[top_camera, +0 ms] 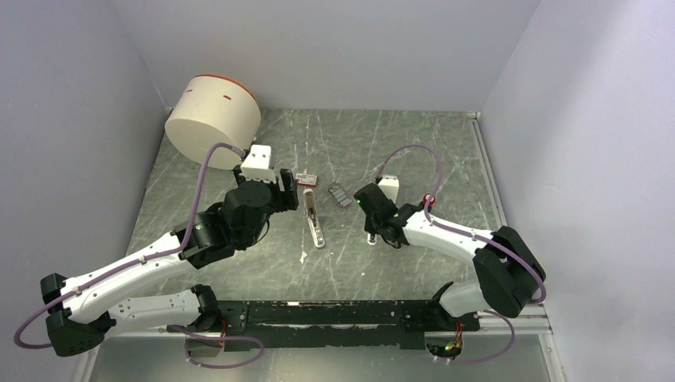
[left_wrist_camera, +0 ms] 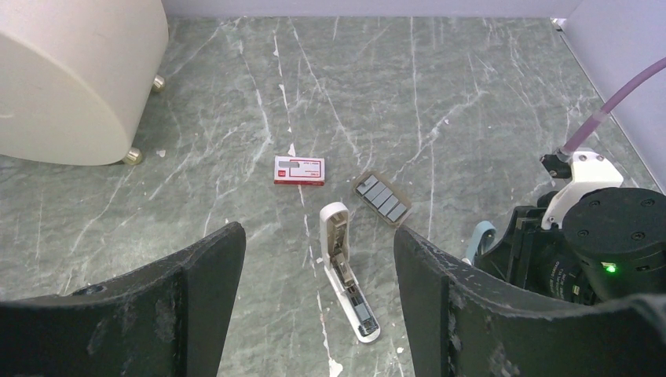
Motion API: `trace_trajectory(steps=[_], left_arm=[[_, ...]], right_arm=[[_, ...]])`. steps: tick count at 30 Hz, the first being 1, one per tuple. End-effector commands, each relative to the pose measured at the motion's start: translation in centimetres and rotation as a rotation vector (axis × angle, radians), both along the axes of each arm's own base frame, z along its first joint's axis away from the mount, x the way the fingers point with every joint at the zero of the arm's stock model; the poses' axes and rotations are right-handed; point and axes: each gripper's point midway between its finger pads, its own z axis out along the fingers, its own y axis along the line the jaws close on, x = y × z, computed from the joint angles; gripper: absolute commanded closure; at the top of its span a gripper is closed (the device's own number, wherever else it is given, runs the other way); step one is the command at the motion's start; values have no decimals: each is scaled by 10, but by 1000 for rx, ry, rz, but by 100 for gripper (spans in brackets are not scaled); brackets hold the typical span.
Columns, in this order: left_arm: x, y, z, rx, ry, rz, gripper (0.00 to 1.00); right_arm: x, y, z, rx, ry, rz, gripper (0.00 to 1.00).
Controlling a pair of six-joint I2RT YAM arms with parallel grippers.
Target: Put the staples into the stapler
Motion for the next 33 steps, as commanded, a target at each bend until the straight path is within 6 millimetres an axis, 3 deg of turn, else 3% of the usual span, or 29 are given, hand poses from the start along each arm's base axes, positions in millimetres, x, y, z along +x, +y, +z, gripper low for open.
trace_trajectory(steps=[1,33], left_arm=[[3,-2,2,-15,-8,5,26],[2,-2,0,-19,-2,6,26]], right_arm=[[0,-7,-4,-25,-4,-11,79],[-8,-6,-12,-12,29,5,79]])
